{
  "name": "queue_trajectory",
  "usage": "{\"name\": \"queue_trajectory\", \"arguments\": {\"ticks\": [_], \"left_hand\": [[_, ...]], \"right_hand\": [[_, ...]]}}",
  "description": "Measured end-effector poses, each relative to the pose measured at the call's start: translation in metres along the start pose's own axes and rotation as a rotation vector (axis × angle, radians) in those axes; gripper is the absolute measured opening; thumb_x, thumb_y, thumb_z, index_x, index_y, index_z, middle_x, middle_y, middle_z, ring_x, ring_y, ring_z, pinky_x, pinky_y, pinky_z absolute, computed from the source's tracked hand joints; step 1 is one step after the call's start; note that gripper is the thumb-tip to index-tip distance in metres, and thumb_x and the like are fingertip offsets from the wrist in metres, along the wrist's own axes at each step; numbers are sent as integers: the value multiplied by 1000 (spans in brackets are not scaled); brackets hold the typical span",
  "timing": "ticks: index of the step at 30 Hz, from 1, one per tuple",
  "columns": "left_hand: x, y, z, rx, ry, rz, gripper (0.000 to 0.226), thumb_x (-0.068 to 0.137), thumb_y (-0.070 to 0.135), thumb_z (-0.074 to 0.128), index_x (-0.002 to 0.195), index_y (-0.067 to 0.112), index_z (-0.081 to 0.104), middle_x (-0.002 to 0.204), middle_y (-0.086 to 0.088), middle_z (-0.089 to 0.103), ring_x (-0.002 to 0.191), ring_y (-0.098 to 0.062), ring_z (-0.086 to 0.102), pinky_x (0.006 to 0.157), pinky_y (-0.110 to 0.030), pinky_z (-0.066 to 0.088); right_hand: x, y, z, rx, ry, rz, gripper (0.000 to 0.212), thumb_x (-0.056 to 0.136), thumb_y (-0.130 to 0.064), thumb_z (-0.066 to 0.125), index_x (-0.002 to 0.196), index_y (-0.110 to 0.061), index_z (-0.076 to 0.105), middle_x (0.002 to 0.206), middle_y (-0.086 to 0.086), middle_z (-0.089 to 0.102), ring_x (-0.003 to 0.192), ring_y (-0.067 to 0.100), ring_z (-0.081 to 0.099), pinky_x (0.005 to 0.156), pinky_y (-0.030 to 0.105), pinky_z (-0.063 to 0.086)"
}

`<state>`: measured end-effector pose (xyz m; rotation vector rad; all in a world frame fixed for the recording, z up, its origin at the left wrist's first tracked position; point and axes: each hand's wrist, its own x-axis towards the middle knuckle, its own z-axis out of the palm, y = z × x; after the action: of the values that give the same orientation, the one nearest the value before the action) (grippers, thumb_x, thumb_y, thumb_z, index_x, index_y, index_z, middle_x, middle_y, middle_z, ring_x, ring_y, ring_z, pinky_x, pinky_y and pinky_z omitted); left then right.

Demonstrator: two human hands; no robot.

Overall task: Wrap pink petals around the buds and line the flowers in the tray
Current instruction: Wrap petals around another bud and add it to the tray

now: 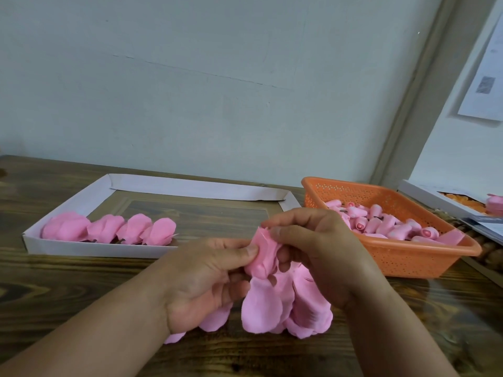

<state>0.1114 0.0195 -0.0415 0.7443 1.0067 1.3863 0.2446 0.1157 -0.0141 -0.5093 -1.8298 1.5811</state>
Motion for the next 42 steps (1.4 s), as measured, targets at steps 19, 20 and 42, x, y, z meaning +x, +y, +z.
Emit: {"name": "queue_trajectory", "arguments": {"ticks": [19, 20, 42], "left_hand": [[2, 12, -8, -379, 146, -63, 35, 44, -1, 73, 78, -7, 70, 66, -11, 62, 46, -8, 58, 31, -12, 39], [2, 12, -7, -365, 149, -63, 35, 44, 0, 73, 79, -7, 72, 68, -11, 64, 49, -8, 58, 31, -12, 39], [-3, 9, 3, -272, 141, -12, 25, 73, 11, 63, 90, -4, 75, 79, -16, 69, 75, -21, 66, 33, -9, 39]], "right_hand": [[-9, 7, 4, -910, -277, -502, 68, 73, 1, 52, 126, -43, 55, 157, -16, 1, 143, -2, 3, 115, 23, 18], [-8, 7, 4, -909, -256, -502, 60, 77, -4, 59, 123, -43, 57, 157, -15, 4, 143, 0, 7, 115, 30, 22], [1, 13, 6, -576, 5, -521, 5, 77, -17, 69, 75, -13, 67, 114, 1, 61, 114, 13, 56, 95, 1, 25]]}}
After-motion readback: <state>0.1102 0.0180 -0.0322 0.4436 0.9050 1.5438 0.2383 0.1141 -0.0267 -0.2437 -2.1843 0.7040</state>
